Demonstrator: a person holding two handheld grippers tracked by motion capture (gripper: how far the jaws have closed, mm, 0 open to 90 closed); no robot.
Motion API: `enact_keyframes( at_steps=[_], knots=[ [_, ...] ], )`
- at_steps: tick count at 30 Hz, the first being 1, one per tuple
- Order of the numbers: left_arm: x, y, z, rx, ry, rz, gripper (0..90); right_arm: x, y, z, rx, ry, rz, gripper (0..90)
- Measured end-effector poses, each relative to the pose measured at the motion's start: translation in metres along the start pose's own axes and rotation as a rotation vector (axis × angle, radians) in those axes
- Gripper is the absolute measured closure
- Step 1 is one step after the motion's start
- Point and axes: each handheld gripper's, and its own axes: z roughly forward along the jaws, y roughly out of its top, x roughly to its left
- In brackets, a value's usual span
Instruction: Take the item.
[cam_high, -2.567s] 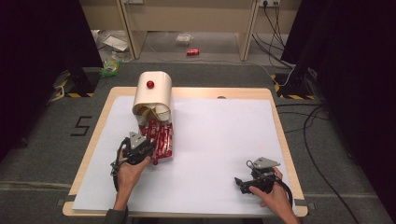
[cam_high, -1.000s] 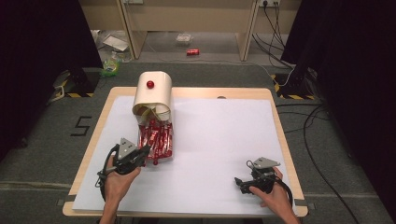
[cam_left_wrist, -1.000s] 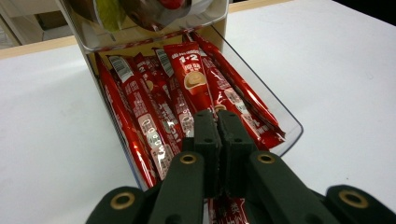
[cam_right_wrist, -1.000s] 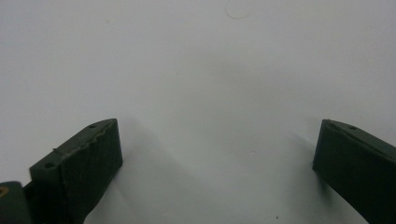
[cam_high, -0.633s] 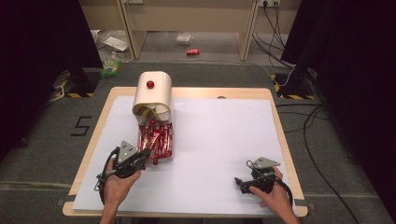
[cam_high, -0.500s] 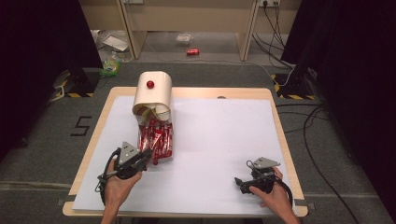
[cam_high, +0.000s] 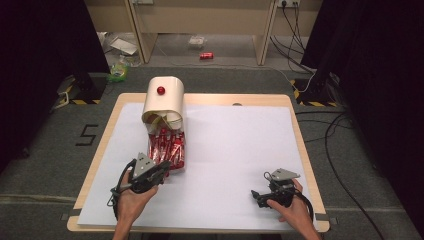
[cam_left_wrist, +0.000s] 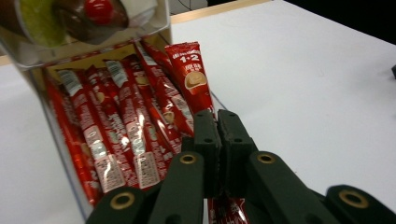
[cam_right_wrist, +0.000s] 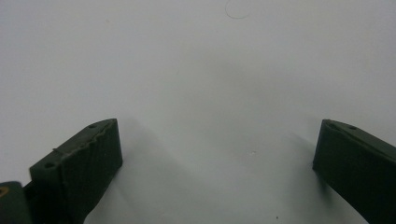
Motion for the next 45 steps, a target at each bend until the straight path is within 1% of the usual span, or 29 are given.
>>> enact_keyframes(
  at_steps=[3, 4, 11, 12, 13, 14, 15, 17, 21, 22, 29, 37, 45],
  knots=[
    [-0.004, 0.002, 0.003, -0.005, -0.011, 0.004, 86.2, 0.0, 0.0, 0.0, 0.001, 0.001, 0.001, 1.7],
    [-0.004, 0.003, 0.004, -0.008, -0.01, 0.014, 86.2, 0.0, 0.0, 0.0, 0.0, 0.0, 0.001, 1.7],
    [-0.011, 0.009, 0.011, -0.021, -0.033, 0.02, 86.2, 0.0, 0.0, 0.0, 0.0, 0.0, 0.001, 1.7],
    [-0.013, 0.01, 0.012, -0.02, -0.045, 0.014, 86.2, 0.0, 0.0, 0.0, 0.001, 0.0, 0.001, 1.7],
    [-0.014, 0.011, 0.014, -0.023, -0.042, 0.025, 86.2, 0.0, 0.0, 0.0, 0.0, 0.0, 0.001, 1.7],
    [-0.015, 0.012, 0.015, -0.023, -0.049, 0.027, 86.2, 0.0, 0.0, 0.0, 0.001, 0.0, 0.001, 1.7],
    [-0.017, 0.013, 0.017, -0.023, -0.06, 0.02, 86.2, 0.0, 0.0, 0.0, 0.001, 0.001, 0.001, 1.7],
    [-0.019, 0.014, 0.02, -0.026, -0.07, 0.018, 86.2, 0.0, 0.0, 0.0, 0.001, 0.0, 0.001, 1.7],
    [-0.024, 0.016, 0.026, -0.025, -0.085, 0.026, 86.2, 0.0, 0.0, 0.0, 0.001, 0.001, 0.001, 1.7],
    [-0.025, 0.017, 0.027, -0.029, -0.087, 0.025, 86.2, 0.0, 0.0, 0.0, 0.001, 0.001, 0.001, 1.7],
    [-0.03, 0.013, 0.038, -0.01, -0.104, 0.025, 86.1, 0.0, 0.0, 0.0, 0.0, 0.0, 0.001, 1.7],
    [-0.04, 0.008, 0.048, 0.011, -0.13, 0.037, 86.1, 0.0, 0.0, 0.0, 0.001, 0.0, 0.001, 1.7],
    [-0.044, 0.003, 0.059, 0.034, -0.144, 0.042, 86.0, 0.0, 0.0, 0.0, 0.001, 0.001, 0.001, 1.7]
  ],
)
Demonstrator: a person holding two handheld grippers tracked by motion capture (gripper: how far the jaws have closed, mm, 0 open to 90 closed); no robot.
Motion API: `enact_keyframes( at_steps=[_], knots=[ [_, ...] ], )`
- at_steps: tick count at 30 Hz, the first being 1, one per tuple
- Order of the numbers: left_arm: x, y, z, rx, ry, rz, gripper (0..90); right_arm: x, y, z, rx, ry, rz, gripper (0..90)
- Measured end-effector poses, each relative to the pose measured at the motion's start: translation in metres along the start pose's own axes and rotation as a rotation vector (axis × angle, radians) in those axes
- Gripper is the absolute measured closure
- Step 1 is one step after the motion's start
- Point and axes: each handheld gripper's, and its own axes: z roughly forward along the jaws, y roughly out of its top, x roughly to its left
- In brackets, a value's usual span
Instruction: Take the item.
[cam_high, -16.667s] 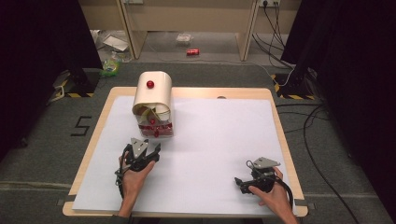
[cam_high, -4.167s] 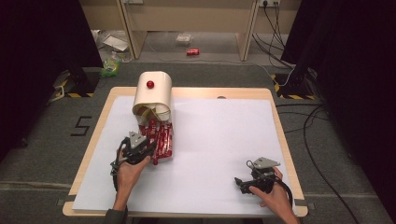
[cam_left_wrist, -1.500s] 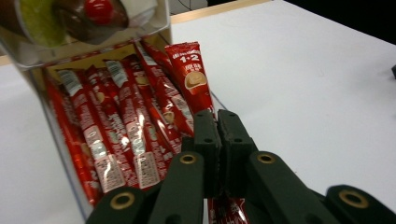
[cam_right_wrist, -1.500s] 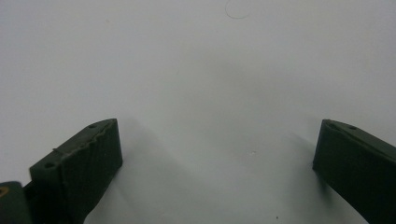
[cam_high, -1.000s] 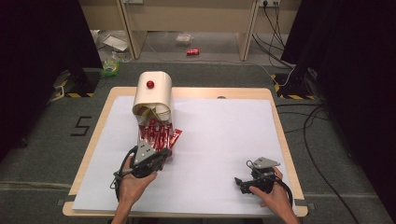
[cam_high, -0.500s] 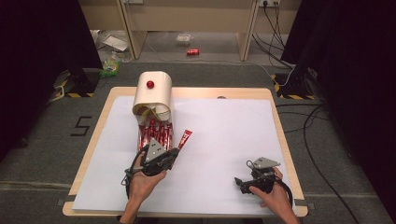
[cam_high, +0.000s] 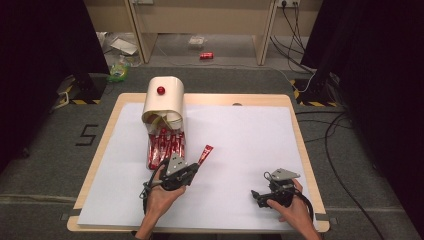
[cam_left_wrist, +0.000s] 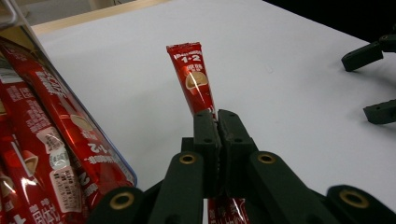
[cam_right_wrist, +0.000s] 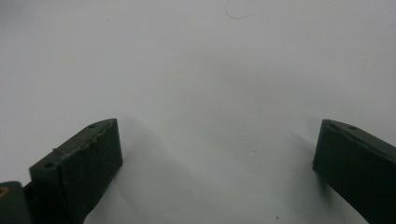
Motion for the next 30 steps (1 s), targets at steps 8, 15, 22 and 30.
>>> enact_keyframes(
  at_steps=[8, 15, 22, 30],
  knots=[
    [-0.005, -0.007, 0.011, 0.028, -0.015, 0.011, 86.0, 0.0, 0.0, 0.0, 0.0, 0.0, 0.0, 1.7],
    [-0.006, -0.011, 0.018, 0.046, -0.01, 0.015, 85.9, 0.0, 0.0, 0.0, 0.0, 0.0, 0.0, 1.7],
    [-0.009, -0.015, 0.024, 0.061, -0.014, 0.022, 85.5, 0.0, 0.0, 0.0, 0.0, 0.0, 0.0, 1.7],
    [-0.01, -0.018, 0.029, 0.074, -0.019, 0.025, 85.0, 0.0, 0.0, 0.0, 0.0, 0.0, 0.0, 1.7]
  ],
)
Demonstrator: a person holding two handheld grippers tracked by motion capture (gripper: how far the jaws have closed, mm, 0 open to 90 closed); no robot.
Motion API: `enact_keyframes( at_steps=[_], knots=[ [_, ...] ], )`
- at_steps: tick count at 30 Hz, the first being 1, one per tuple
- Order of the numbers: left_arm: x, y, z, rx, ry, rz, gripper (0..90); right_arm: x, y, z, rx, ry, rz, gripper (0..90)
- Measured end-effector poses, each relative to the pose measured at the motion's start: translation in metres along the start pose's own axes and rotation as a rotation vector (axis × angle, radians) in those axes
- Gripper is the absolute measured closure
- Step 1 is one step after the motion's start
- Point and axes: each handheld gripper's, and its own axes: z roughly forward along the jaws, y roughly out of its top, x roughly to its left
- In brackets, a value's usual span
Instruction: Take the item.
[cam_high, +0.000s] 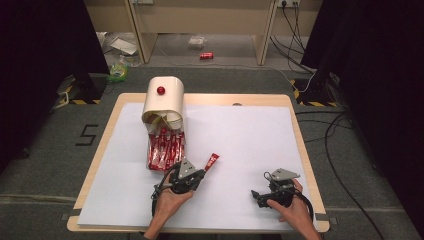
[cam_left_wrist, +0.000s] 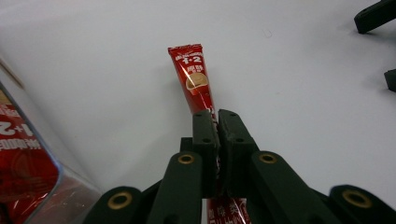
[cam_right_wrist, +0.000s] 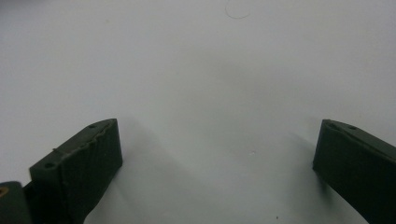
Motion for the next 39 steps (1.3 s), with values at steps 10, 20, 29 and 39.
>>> enact_keyframes(
  at_steps=[10, 20, 29, 39],
  knots=[
    [-0.001, 0.0, 0.001, 0.009, -0.016, -0.001, 80.8, 0.0, 0.0, 0.0, 0.0, 0.0, 0.0, 1.7],
    [0.002, 0.003, -0.007, -0.012, -0.018, -0.015, 69.7, 0.0, 0.0, 0.0, 0.0, 0.0, 0.0, 1.7],
    [0.003, 0.006, -0.013, -0.034, -0.028, -0.017, 58.9, 0.0, 0.0, 0.0, 0.0, 0.0, 0.0, 1.7],
    [0.004, 0.009, -0.019, -0.034, -0.03, -0.033, 44.9, 0.0, 0.0, 0.0, 0.0, 0.0, -0.001, 1.7]
  ],
)
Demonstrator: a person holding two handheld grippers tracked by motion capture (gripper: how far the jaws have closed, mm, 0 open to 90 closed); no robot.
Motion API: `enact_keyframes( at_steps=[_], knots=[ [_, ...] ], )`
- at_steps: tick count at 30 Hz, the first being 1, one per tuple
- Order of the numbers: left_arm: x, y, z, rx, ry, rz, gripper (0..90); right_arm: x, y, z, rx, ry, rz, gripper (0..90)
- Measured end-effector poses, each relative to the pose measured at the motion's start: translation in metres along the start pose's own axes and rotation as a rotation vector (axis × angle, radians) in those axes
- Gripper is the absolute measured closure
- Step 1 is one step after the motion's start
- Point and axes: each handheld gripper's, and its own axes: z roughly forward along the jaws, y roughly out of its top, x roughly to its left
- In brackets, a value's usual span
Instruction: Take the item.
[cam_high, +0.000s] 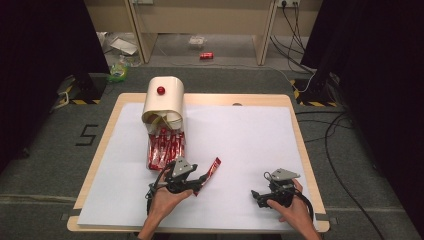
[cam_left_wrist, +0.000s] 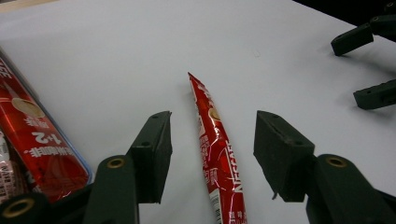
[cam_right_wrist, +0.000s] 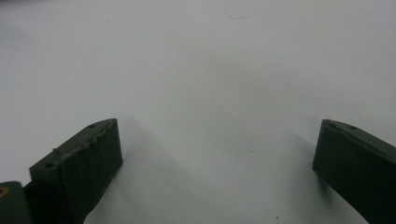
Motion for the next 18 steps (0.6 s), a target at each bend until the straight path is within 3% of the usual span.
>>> enact_keyframes(
  at_steps=[7, 18],
  knots=[
    [0.0, 0.002, -0.003, -0.008, 0.008, -0.013, 34.6, 0.0, 0.0, 0.0, 0.0, 0.0, 0.0, 1.7],
    [0.006, 0.005, -0.012, -0.02, 0.023, -0.03, 27.0, 0.0, 0.0, 0.0, 0.0, 0.0, 0.0, 1.7]
  ],
)
